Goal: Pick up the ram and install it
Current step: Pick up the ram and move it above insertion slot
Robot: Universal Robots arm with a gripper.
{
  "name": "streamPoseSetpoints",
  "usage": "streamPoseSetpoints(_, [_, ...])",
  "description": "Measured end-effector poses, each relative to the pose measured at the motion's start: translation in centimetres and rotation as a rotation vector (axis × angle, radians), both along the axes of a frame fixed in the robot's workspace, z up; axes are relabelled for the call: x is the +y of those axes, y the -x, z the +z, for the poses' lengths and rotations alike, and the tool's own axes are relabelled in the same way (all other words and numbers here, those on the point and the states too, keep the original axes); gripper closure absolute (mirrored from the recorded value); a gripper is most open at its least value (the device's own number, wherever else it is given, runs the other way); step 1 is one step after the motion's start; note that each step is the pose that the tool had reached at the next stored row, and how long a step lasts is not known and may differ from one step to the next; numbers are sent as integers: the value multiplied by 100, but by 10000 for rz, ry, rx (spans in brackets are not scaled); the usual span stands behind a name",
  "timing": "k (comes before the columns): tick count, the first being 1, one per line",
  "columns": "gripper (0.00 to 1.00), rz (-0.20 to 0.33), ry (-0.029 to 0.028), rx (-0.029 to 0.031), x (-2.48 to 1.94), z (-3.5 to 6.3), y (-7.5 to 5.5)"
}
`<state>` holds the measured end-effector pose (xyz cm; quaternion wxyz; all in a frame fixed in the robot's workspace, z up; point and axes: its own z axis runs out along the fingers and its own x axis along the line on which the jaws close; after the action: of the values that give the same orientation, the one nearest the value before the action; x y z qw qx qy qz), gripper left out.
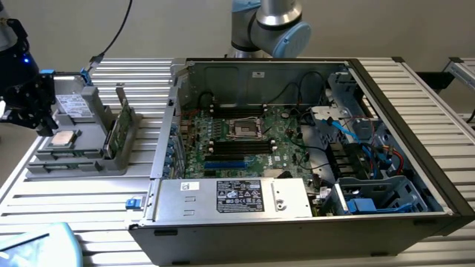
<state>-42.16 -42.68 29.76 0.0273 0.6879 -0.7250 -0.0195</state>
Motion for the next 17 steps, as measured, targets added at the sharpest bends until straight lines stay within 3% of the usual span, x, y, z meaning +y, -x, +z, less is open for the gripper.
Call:
streamPoseSetpoints(3, [69, 0, 1, 1, 0, 0, 0])
streamPoseSetpoints(12, [69, 31, 0, -3, 0, -155, 30])
streamPoseSetpoints(17, [69, 316, 0, -2, -1, -245, 49])
